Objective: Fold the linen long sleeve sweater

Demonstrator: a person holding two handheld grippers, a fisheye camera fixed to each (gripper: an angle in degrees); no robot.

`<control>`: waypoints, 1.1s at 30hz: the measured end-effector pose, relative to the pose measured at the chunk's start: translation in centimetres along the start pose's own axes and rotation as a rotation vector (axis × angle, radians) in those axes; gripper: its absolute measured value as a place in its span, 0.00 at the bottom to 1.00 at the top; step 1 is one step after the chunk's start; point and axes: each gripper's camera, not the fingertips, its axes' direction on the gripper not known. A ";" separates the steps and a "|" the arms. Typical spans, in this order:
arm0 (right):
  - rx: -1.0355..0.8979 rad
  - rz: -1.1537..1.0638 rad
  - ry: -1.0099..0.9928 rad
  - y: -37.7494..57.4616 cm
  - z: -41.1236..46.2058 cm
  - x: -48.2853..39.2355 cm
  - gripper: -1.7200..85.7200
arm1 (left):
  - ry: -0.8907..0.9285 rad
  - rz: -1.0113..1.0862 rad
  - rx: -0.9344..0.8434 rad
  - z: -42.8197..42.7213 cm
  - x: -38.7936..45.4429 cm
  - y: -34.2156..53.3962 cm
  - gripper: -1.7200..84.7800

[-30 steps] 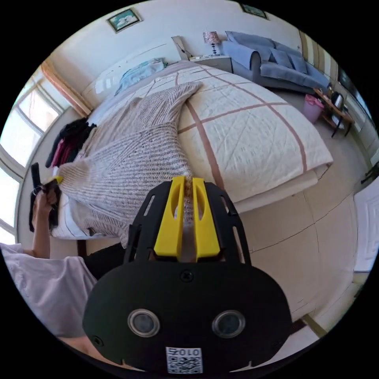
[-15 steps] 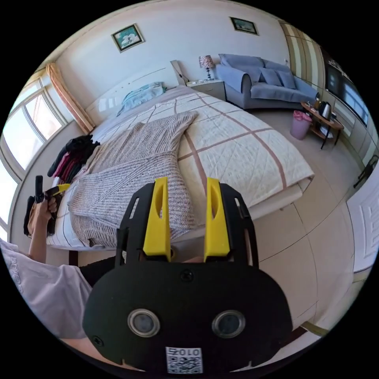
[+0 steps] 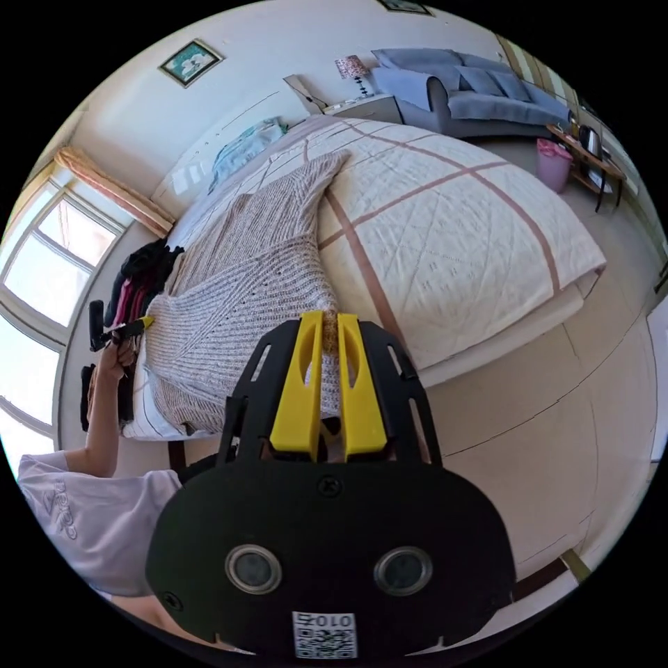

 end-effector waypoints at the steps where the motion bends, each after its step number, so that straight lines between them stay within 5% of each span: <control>1: 0.015 0.023 -0.027 0.2 0.6 0.5 0.06 | 0.009 -0.016 -0.052 0.8 -0.3 -0.3 0.09; 8: 0.123 0.060 -0.019 2.0 -0.3 -1.4 0.06 | 0.007 -0.043 0.013 0.1 0.5 2.1 0.10; 15: 0.288 -0.133 0.197 4.0 -2.6 -8.2 0.06 | -0.331 0.185 0.090 -4.8 9.9 5.0 0.12; 21: 0.206 -0.218 0.186 1.3 1.8 -13.2 0.07 | -0.281 0.322 0.033 -0.2 14.6 0.6 0.13; 25: 0.061 -0.160 0.177 0.1 7.4 -12.5 0.09 | -0.282 0.220 -0.071 4.8 13.5 -0.9 0.14; 29: 0.081 -0.163 0.186 0.5 6.9 -14.1 0.11 | -0.152 0.122 0.000 3.2 12.7 -0.2 0.14; 33: 0.090 -0.289 0.279 3.4 6.3 -17.7 0.13 | -0.293 0.303 0.034 -0.2 17.8 3.6 0.14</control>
